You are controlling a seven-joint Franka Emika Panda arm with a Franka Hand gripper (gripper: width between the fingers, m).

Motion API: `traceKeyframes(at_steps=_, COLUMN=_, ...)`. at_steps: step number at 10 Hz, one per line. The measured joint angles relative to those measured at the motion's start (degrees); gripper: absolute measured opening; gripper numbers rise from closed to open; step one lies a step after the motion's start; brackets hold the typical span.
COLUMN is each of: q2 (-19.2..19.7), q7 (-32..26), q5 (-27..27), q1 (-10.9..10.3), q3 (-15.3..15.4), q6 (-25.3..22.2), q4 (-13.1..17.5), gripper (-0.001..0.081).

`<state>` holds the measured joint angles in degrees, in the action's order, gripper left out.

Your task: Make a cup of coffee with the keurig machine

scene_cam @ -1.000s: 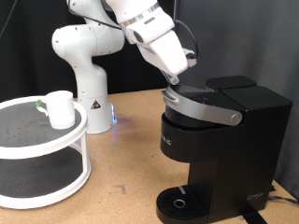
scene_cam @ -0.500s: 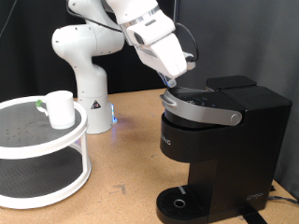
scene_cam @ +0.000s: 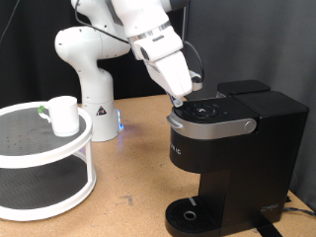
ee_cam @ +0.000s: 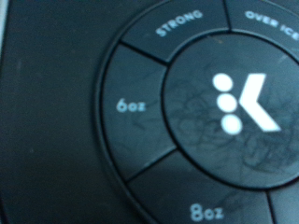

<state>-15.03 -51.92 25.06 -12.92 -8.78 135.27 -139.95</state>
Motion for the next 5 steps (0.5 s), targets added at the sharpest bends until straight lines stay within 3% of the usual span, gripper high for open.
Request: traceKeyframes(at_steps=5, q2=-0.02, q7=-0.06, q5=1.79, q1=0.0, q3=-0.41, q6=-1.55, q4=0.33, gripper=0.0003)
